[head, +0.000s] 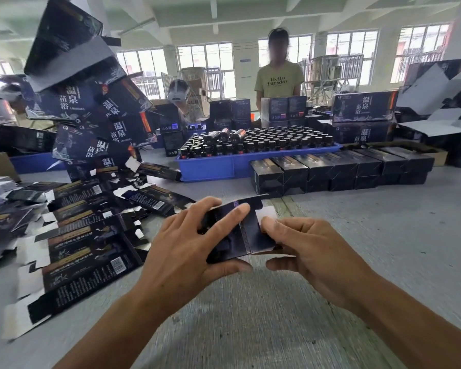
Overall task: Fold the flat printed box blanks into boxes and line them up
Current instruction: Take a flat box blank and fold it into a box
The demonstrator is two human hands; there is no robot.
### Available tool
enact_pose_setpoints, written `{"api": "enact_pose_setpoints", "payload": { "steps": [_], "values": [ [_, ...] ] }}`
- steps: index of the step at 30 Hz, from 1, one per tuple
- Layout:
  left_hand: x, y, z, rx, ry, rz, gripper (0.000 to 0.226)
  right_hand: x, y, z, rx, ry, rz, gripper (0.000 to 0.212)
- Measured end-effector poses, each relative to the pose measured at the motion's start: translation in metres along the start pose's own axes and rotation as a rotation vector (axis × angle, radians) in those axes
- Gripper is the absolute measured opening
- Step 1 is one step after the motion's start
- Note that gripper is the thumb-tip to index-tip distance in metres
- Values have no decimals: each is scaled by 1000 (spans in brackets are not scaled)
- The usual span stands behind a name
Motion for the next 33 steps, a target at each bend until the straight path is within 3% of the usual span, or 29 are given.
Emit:
{"api": "enact_pose_setpoints", "payload": {
  "steps": [7, 18, 26, 33],
  "values": [
    [3, 3, 3, 25, -25, -1, 70, 0, 3, -3, -38, 48, 55, 20],
    [5, 6, 7, 4, -60, -41, 70, -3, 8, -7, -241, 180, 79, 15],
    [4, 2, 9, -173, 6, -68, 56, -5, 4, -7, -499, 310, 150, 59],
    [3, 10, 10, -319, 63, -42, 52, -10, 0, -8, -528, 430, 241, 57]
  ]
}}
Point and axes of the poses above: each hand's wrist, its own x-axis towards the middle knuckle, its own y-axis out of the back of the hand, z = x × y, the point moved 4 cm from there along x, towards the middle knuckle, and after that the axes turned 3 degrees about y, right-handed, at the moved point
